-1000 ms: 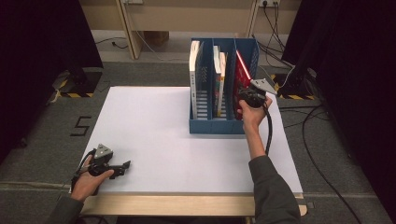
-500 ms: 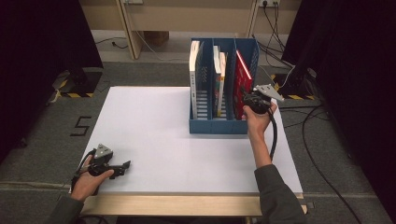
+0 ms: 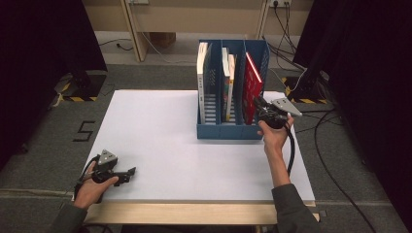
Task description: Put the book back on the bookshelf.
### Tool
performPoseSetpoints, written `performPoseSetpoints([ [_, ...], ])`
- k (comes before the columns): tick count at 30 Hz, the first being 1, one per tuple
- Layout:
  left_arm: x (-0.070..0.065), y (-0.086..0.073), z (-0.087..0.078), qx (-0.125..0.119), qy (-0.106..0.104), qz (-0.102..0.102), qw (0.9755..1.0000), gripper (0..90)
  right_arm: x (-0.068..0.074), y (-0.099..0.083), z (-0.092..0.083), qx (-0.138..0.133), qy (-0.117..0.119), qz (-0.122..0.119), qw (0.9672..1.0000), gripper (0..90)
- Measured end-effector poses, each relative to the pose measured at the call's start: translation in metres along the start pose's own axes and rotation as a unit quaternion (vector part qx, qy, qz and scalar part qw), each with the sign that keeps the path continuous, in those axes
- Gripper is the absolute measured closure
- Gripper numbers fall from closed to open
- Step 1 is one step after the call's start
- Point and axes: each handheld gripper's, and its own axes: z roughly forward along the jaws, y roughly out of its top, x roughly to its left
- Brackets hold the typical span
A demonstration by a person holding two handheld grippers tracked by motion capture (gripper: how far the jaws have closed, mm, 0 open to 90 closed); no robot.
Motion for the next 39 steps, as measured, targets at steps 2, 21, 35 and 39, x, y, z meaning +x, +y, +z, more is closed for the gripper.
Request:
performPoseSetpoints([
  [2, 0.000, 0.000, 0.000, 0.000, 0.000, 0.000, 1.0000, 13.5, -0.001, 0.002, -0.002, -0.001, 0.004, -0.002, 1.0000, 76.6],
  [21, 0.000, 0.000, 0.000, 0.001, 0.000, 0.000, 1.0000, 13.5, 0.010, -0.002, 0.016, 0.014, -0.008, -0.025, 0.9995, 78.9],
  [35, 0.000, 0.000, 0.000, 0.001, 0.001, 0.001, 1.0000, 13.5, 0.007, 0.000, 0.034, 0.013, -0.016, -0.012, 0.9997, 78.5],
  [39, 0.000, 0.000, 0.000, 0.002, 0.001, 0.001, 1.0000, 13.5, 0.006, 0.001, 0.034, 0.013, -0.014, -0.008, 0.9998, 78.4],
])
